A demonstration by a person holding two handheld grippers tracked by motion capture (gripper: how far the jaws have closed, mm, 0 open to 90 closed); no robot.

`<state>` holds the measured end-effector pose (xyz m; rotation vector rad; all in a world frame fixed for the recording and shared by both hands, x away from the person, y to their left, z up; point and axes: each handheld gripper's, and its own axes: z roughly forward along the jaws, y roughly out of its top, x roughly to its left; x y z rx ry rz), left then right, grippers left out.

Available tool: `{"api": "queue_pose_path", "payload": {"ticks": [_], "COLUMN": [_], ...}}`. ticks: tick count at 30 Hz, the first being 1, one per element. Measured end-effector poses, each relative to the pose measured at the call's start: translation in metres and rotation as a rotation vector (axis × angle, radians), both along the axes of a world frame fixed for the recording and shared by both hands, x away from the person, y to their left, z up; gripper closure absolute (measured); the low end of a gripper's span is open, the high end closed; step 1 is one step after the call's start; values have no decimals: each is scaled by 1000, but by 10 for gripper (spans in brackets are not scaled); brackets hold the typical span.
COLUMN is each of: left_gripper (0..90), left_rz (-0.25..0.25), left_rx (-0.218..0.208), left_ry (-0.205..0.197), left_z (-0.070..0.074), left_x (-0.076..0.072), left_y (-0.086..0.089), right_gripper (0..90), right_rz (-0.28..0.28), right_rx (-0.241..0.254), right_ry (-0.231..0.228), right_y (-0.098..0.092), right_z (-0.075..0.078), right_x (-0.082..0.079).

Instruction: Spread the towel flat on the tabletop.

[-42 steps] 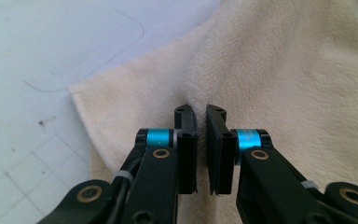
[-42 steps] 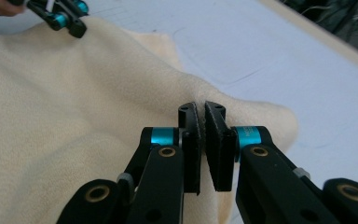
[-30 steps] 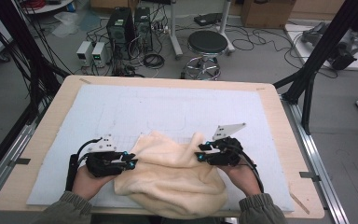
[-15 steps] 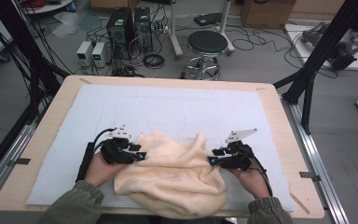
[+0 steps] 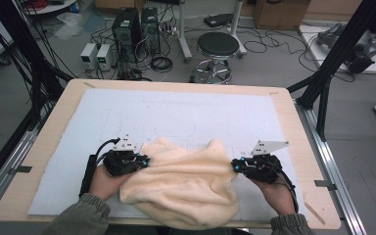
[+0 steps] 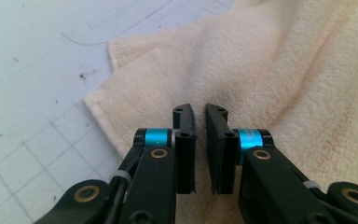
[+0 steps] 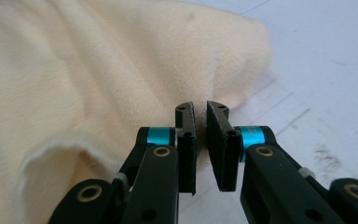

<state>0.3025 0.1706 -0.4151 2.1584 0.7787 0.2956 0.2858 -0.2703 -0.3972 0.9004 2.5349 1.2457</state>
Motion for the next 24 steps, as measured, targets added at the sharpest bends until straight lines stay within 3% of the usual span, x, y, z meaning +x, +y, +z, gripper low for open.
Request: {"api": "queue_pose_path", "payload": {"ticks": [4,7,9,11,14,18,20,22,24], "left_gripper": [820,788,734,664,593,508,520,578,713], "left_rz": [-13,-15,-5,20,51,74,67,55,33], "left_rx": [-19,-61,-70,-86,-72,-48,-52,-46,-49], "left_ry": [6,13,5,-9,-17,25,87,117,116], "left_z": [3,6,9,9,5,-8,-14,-17,-17], "left_x": [-17,-19,-13,-6,6,19,25,27,25], "left_y": [12,20,20,17,13,13,13,12,9], "right_gripper": [757,737,733,712,639,537,542,614,776], "right_rz": [67,39,1,-15,-16,-34,-41,-27,-5], "right_rx": [-47,-11,31,33,12,-48,-72,-113,-118], "right_ry": [51,23,2,-15,-13,0,20,47,29], "right_y": [2,-7,-11,-9,2,17,21,27,29], "right_z": [-7,-3,2,3,-5,-24,-32,-38,-38], "right_x": [-12,-14,-8,0,16,36,44,47,46]}}
